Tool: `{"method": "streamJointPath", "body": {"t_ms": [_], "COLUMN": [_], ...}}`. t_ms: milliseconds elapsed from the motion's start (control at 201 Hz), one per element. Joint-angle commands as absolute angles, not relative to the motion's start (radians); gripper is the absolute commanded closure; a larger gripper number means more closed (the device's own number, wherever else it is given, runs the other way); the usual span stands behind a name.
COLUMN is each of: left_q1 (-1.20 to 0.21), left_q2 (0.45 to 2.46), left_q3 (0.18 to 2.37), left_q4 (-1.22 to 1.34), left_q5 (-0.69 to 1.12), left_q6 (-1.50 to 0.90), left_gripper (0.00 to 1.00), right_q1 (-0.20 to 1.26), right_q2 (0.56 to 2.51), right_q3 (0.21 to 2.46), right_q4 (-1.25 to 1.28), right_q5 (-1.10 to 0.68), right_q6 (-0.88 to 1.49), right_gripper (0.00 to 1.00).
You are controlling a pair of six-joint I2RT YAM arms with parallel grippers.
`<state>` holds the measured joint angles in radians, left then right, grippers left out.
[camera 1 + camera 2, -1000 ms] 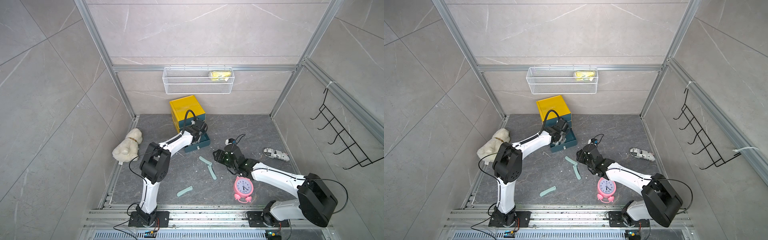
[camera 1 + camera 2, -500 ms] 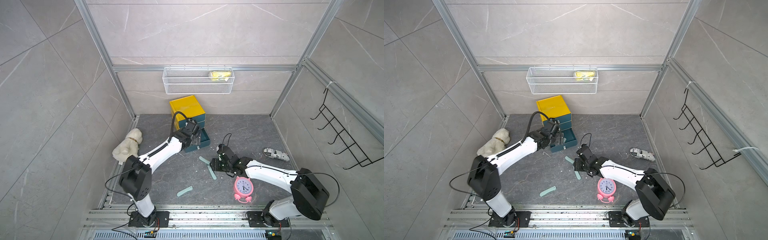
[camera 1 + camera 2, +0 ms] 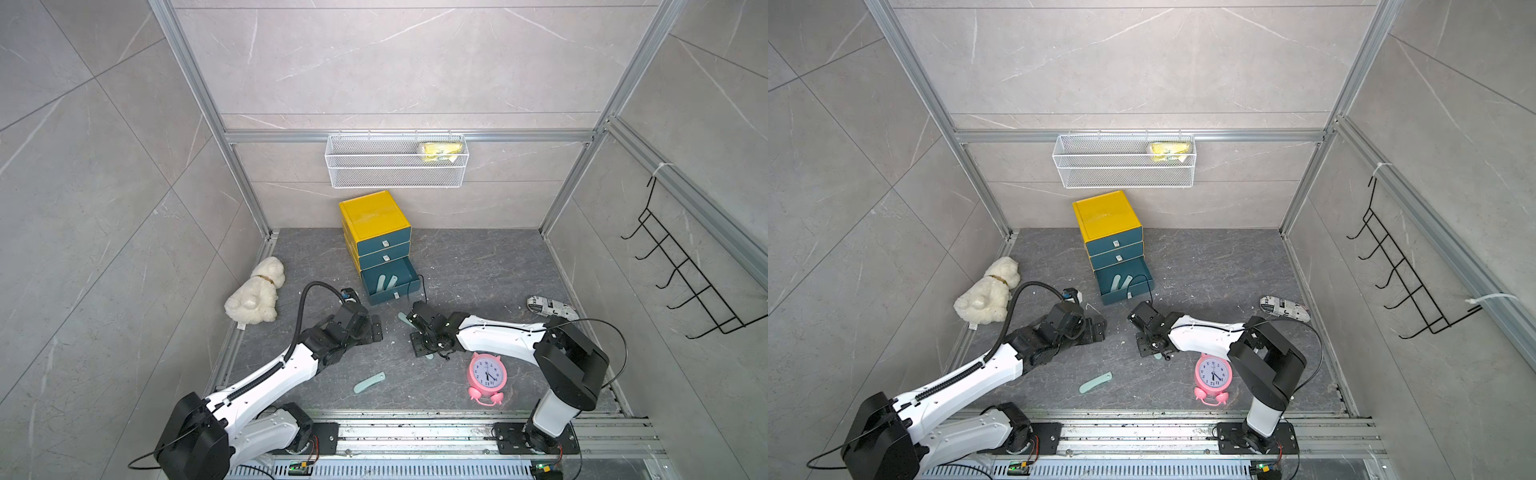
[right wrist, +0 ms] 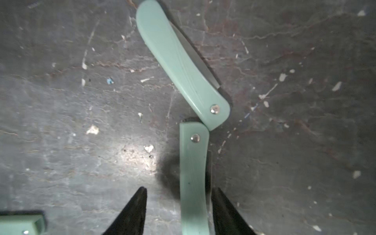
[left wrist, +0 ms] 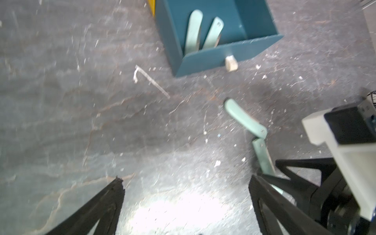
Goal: Place the fruit knives into the drawer by color
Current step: Place the fruit knife in the drawer, then pick up the fruit knife from the center of the board, then place the fruit knife in the drawer.
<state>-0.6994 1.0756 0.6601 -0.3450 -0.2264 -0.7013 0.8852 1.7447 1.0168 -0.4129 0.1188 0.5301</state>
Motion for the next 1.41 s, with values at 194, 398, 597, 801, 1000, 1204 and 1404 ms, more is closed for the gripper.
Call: {"method": "streamJointPath", "body": {"t_ms": [194,398,597,801,1000,1204,1404], "left_q1": [-0.694,-0.694,-0.693,-0.694,-0.694,-0.694,-0.694], "left_q2": [1.005,0.996,0.984,0.965,0.94,0.895,0.869], "left_q3": [0.629,0.642,0.636,0.624,0.621,0.622,0.628], "left_q4": [-0.332,-0.348,-0.355,-0.361,-0.386,-0.428,-0.463], "left_q5": [-0.242,-0.255,-0.258,-0.264,-0.271,-0.283,-0.274], "left_q6": [-0.753,-0.735,-0.734,-0.741,-0.752,-0.756,-0.746], "left_gripper": [0.01,0.01,0.0,0.01,0.0,0.01,0.01], "right_q1": [0.889,0.888,0.888,0.884,0.811,0.759,0.744], "right_q2": [1.836,1.84,1.717,1.559,1.654,1.891,2.019], "right_q3": [1.054,1.057,1.003,0.998,1.16,1.403,1.479], "right_q4": [-0.485,-0.473,-0.342,-0.182,-0.043,-0.019,0.009], "right_q5": [0.159,0.154,0.158,0.167,0.175,0.205,0.277], "right_q6": [0.5,0.487,0.478,0.463,0.59,0.853,1.115], "right_gripper": [0.56,0.72,0.79,0.8,0.79,0.79,0.79]}}
